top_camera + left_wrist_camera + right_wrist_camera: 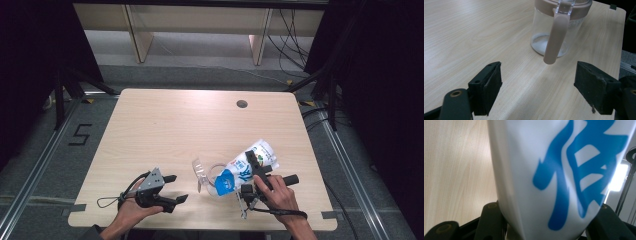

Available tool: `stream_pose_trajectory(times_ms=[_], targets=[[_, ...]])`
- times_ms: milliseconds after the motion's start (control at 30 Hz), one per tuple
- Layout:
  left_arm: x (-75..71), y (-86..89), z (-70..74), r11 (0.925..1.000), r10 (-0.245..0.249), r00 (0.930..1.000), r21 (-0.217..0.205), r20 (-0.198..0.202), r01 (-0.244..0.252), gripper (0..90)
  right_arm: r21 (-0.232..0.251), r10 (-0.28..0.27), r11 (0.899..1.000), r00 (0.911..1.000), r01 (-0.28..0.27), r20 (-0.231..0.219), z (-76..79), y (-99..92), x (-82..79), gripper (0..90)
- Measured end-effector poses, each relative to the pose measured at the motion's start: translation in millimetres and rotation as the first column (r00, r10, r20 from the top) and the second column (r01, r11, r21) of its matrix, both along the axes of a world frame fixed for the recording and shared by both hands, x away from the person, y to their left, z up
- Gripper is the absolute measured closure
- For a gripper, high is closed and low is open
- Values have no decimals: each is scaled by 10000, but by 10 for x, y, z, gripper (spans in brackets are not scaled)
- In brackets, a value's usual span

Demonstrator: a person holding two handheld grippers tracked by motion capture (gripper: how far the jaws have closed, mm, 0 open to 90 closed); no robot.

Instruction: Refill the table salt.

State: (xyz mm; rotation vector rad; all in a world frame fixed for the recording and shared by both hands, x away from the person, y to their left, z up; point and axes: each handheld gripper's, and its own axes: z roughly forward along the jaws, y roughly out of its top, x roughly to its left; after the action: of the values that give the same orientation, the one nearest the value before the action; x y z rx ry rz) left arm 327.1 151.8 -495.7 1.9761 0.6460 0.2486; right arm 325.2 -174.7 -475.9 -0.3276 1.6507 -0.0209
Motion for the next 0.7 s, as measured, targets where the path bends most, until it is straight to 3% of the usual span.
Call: stream_pose_trajectory(times_ms=[267, 700], targets=[[-5, -3, 0, 10000, 64, 10000, 31, -6, -64, 212, 211, -14, 9998, 10000, 13, 71, -22, -4, -3, 523], [0, -2, -1, 10000, 3, 10000, -5, -9, -3, 212, -2, -8, 10000, 10000, 8, -6, 1, -2, 1, 528]])
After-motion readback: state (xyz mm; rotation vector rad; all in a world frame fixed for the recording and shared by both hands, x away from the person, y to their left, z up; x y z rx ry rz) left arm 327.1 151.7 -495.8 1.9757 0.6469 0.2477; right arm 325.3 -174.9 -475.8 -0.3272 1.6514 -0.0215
